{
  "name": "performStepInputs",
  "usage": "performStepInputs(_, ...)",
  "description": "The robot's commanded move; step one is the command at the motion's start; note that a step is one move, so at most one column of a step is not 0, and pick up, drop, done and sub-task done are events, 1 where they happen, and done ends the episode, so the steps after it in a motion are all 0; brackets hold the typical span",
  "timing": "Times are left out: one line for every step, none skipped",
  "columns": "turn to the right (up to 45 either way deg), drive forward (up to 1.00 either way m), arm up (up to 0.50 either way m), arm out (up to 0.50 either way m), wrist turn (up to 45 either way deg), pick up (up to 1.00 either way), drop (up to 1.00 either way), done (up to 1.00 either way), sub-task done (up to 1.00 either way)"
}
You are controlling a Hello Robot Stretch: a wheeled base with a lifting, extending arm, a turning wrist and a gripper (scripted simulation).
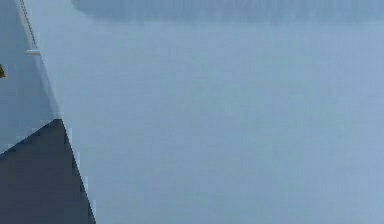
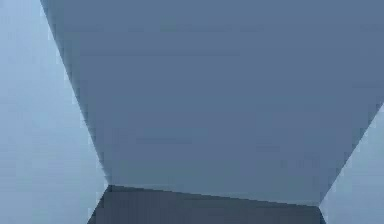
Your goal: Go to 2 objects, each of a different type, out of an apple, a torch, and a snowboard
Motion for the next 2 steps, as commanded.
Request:
performStepInputs(-15.0, 0.0, 0.0, 0.0, 0.0, 0.0, 0.0, 0.0, 0.0)
performStepInputs(0.0, 0.3, 0.0, 0.0, 0.0, 0.0, 0.0, 0.0, 0.0)
